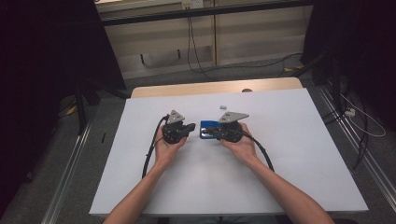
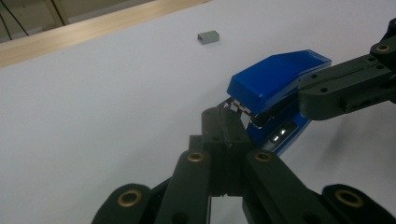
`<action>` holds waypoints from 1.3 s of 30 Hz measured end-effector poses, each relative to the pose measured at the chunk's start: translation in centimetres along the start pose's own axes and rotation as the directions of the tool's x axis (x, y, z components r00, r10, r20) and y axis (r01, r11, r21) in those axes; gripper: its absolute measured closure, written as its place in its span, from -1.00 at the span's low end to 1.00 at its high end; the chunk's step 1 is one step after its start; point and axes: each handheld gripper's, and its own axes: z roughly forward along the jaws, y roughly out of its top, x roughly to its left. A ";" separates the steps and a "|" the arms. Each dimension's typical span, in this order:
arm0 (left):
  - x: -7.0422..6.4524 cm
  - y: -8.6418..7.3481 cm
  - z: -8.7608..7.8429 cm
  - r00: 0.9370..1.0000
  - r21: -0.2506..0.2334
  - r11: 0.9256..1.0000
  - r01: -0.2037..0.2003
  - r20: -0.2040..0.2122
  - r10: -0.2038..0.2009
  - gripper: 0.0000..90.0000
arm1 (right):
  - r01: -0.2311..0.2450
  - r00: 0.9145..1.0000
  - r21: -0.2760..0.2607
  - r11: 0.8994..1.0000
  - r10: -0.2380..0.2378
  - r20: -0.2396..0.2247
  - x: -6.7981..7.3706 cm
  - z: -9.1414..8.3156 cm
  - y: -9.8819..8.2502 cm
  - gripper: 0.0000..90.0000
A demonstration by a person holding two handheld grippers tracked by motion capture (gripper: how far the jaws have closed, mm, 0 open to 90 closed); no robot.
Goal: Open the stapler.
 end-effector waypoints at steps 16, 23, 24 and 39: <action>0.0 0.1 1.7 1.000 0.021 1.000 0.017 0.011 -0.017 1.00 | 0.036 0.999 0.116 0.993 -0.038 0.017 -0.2 1.4 -0.3 1.00; 0.0 0.0 1.8 1.000 0.022 1.000 0.018 0.019 -0.019 1.00 | 0.034 0.999 0.122 0.992 -0.037 0.016 -0.2 1.7 -0.1 1.00; 0.0 0.1 1.8 1.000 0.019 1.000 0.011 0.015 -0.012 1.00 | 0.034 0.999 0.122 0.992 -0.037 0.016 -0.2 1.7 -0.1 1.00; -0.4 0.2 1.8 1.000 0.023 1.000 -0.004 0.025 0.003 1.00 | 0.029 0.999 0.112 0.993 -0.032 0.020 -0.1 1.7 -0.2 1.00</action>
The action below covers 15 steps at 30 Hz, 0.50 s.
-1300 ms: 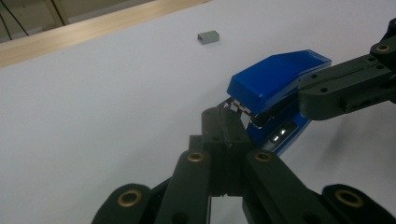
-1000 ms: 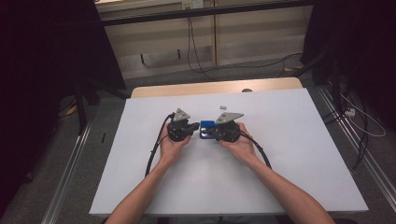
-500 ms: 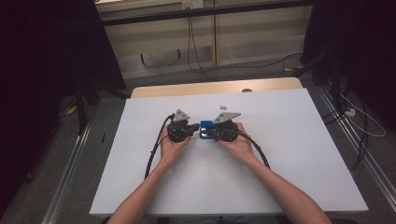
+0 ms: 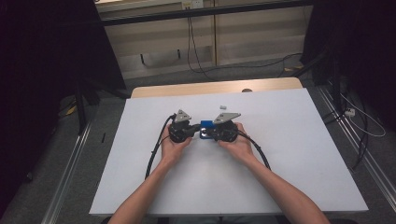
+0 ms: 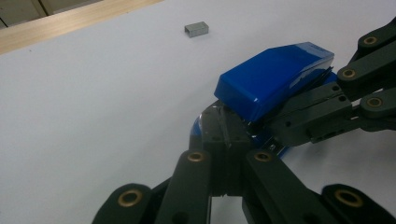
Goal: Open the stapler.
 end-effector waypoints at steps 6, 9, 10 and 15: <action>0.0 0.2 -0.1 1.000 -0.012 1.000 0.008 0.004 -0.008 1.00 | -0.005 1.000 0.003 1.000 0.005 0.005 0.0 -0.2 -0.1 1.00; 0.1 0.2 -0.1 1.000 -0.016 1.000 0.012 0.006 -0.012 1.00 | -0.007 1.000 0.004 1.000 0.007 0.006 -0.1 -0.2 -0.1 1.00; 0.1 0.2 -0.1 1.000 -0.016 1.000 0.012 0.006 -0.012 1.00 | -0.007 1.000 0.004 1.000 0.007 0.006 -0.1 -0.2 -0.1 1.00; 0.0 0.3 -0.2 1.000 -0.023 1.000 0.016 0.009 -0.015 1.00 | -0.003 1.000 0.004 1.000 0.003 0.010 -0.1 -0.2 -0.1 1.00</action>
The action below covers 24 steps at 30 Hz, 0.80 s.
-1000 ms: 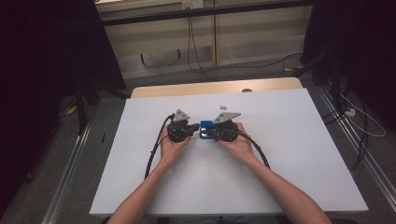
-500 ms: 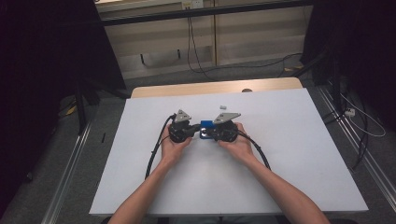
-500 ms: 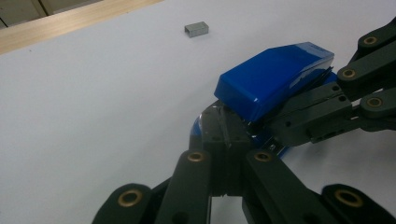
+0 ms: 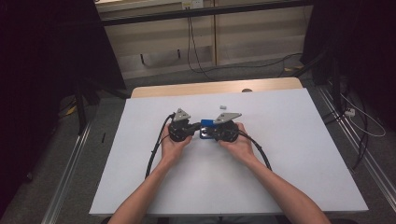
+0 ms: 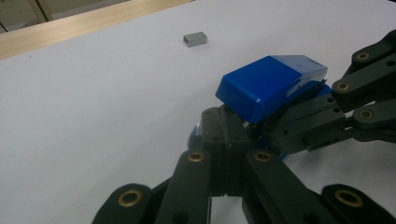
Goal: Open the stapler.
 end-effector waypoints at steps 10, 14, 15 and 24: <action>-0.1 0.4 -0.2 1.000 -0.018 1.000 0.007 0.009 -0.006 1.00 | 0.040 0.999 0.001 0.999 -0.040 0.010 0.3 0.0 0.0 1.00; -0.1 0.4 -0.3 1.000 -0.026 1.000 0.009 0.011 -0.009 1.00 | 0.034 0.999 -0.001 0.999 -0.034 0.011 0.2 0.0 0.0 1.00; -0.1 0.5 -0.3 1.000 -0.027 1.000 0.006 0.011 -0.006 1.00 | 0.033 0.999 -0.005 0.999 -0.033 0.013 0.3 0.0 0.0 1.00; -0.5 0.8 -0.5 1.000 -0.042 0.999 -0.003 0.000 0.003 1.00 | 0.024 0.999 -0.016 1.000 -0.024 0.024 0.3 0.0 -0.2 1.00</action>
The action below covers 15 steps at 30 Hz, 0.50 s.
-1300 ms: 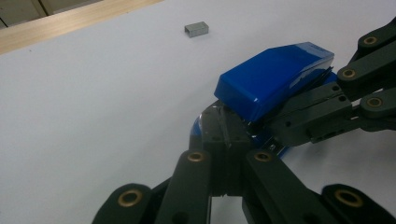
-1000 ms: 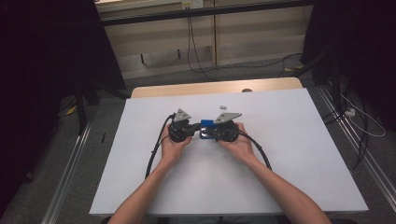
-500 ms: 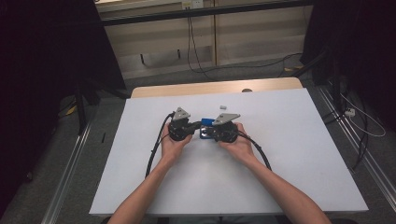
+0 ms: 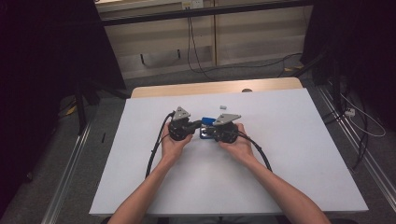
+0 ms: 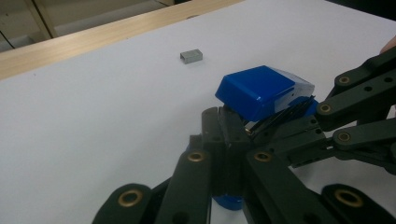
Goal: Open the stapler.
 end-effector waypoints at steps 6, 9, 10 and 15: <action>0.1 0.1 0.0 1.000 -0.009 1.000 0.011 0.009 -0.011 1.00 | 0.002 1.000 -0.002 1.000 -0.002 0.008 0.0 0.0 0.0 1.00; 0.1 0.2 0.0 1.000 -0.012 1.000 0.006 0.007 -0.006 1.00 | 0.007 1.000 -0.004 1.000 -0.007 0.024 0.1 0.0 -0.1 1.00; 0.1 0.2 0.0 1.000 -0.016 1.000 0.010 0.010 -0.010 1.00 | 0.010 1.000 -0.005 1.000 -0.010 0.029 0.2 0.0 -0.1 1.00; 0.0 0.4 -0.1 1.000 -0.020 1.000 0.012 0.017 -0.011 1.00 | 0.006 0.999 -0.014 1.000 -0.005 0.033 0.2 -0.1 -0.1 1.00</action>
